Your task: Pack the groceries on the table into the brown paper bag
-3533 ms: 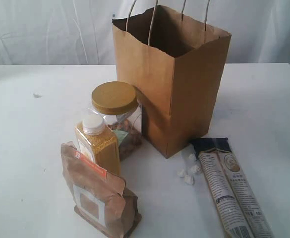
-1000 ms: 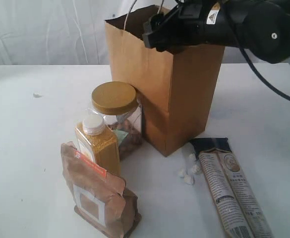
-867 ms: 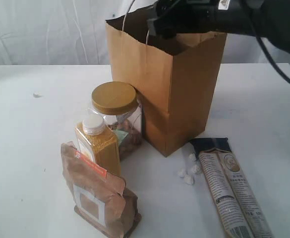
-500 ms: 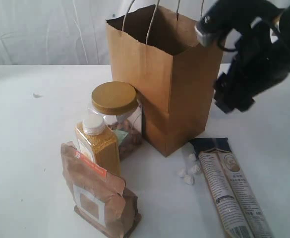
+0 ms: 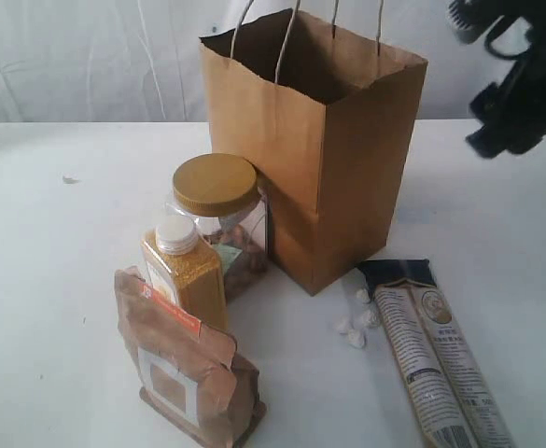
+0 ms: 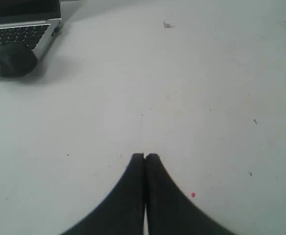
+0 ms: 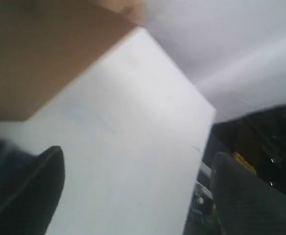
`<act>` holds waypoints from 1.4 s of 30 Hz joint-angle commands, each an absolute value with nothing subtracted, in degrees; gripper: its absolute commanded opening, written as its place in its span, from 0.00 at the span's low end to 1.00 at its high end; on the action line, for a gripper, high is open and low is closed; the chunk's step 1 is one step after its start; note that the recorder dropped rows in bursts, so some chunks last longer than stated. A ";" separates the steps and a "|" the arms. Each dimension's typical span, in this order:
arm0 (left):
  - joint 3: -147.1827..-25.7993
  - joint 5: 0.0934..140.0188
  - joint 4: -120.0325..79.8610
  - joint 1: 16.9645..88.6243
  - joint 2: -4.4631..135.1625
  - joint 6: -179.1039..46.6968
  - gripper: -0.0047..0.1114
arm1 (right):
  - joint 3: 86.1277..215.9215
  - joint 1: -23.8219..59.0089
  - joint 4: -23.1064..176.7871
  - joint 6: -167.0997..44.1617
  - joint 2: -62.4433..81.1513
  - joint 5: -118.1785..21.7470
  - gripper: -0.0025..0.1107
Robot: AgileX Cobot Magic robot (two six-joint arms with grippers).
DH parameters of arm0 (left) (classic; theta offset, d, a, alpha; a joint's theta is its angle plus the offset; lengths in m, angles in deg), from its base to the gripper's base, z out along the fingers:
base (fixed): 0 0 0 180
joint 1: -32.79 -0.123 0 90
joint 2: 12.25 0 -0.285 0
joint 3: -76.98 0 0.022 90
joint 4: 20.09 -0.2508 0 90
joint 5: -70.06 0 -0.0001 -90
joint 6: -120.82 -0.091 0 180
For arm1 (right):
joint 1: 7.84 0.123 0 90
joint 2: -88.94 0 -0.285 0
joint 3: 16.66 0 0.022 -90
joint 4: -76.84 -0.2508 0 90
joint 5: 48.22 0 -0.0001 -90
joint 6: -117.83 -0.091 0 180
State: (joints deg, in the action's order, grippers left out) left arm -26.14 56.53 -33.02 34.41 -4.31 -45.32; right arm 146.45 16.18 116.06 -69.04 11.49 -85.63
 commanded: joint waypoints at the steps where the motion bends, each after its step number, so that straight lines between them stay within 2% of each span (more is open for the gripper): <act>1: -25.80 56.76 -32.52 34.87 -4.46 -45.43 0.04 | 145.15 5.07 129.48 -104.87 9.52 -83.25 0.69; 5: -25.80 56.76 -32.52 34.87 -4.46 -45.43 0.04 | 141.78 0.77 123.97 -108.56 9.26 -85.70 0.67; 14: -25.80 56.76 -32.52 34.87 -4.46 -45.43 0.04 | 134.65 0.85 121.01 -107.18 9.26 -79.28 0.65; 19: -25.80 56.76 -32.52 34.87 -4.46 -45.43 0.04 | 134.65 0.85 119.13 -105.67 9.13 -81.72 0.63; 21: -25.80 56.76 -32.52 34.87 -4.46 -45.43 0.04 | 134.65 0.85 118.51 -105.40 9.13 -81.87 0.51; 25: -25.80 56.76 -32.52 34.87 -4.46 -45.43 0.04 | 134.65 0.85 114.26 -98.78 9.13 -81.44 0.02; 33: -25.80 56.76 -32.52 34.87 -4.46 -45.43 0.04 | 134.65 0.85 106.68 -98.13 20.69 -82.72 0.03; 42: -25.80 56.76 -32.52 34.87 -4.46 -45.43 0.04 | 128.94 0.85 101.87 -91.66 51.04 -79.39 0.03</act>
